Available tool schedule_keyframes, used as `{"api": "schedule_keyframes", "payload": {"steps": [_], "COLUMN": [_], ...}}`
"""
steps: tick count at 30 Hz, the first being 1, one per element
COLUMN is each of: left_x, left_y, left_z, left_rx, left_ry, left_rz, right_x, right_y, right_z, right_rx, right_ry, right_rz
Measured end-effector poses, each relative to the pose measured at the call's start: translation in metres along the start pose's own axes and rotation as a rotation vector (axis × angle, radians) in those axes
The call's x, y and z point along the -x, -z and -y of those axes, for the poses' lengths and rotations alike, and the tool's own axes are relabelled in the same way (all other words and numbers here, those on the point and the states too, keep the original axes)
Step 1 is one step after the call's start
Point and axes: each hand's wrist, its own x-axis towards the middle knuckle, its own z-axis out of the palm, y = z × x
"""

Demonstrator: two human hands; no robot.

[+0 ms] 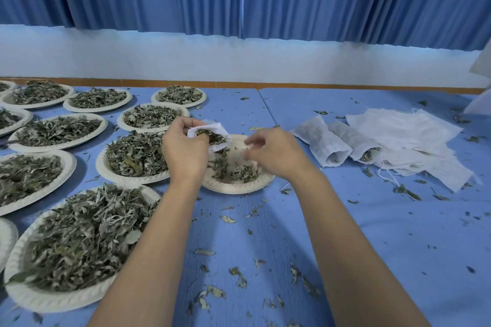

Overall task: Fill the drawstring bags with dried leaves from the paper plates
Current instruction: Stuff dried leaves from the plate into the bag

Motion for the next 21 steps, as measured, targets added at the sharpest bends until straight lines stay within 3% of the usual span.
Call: {"api": "schedule_keyframes", "payload": {"steps": [2, 5, 12, 14, 16, 18, 21], "left_x": [0.001, 0.003, -0.002, -0.005, -0.006, -0.006, -0.006], "left_y": [-0.002, -0.003, -0.001, 0.001, 0.001, 0.001, 0.002], "left_z": [-0.001, -0.002, -0.002, -0.002, -0.003, -0.003, -0.003], "left_rx": [0.009, 0.024, 0.125, 0.167, 0.205, 0.22, 0.223], "left_ry": [0.001, -0.001, 0.086, 0.101, 0.102, 0.104, 0.107], "left_rz": [0.017, 0.039, -0.002, -0.025, -0.04, -0.042, -0.039], "right_x": [0.002, -0.001, -0.009, -0.01, -0.01, -0.011, -0.016], "right_y": [-0.004, -0.018, -0.035, -0.031, -0.031, -0.04, -0.054], "right_z": [0.001, 0.006, 0.006, 0.005, 0.004, 0.007, 0.013], "right_rx": [0.315, 0.376, 0.113, 0.185, 0.299, 0.376, 0.33], "right_ry": [-0.032, -0.05, -0.047, -0.035, -0.06, -0.107, -0.095], "right_rz": [0.121, 0.164, -0.132, -0.211, -0.148, 0.017, 0.191]}}
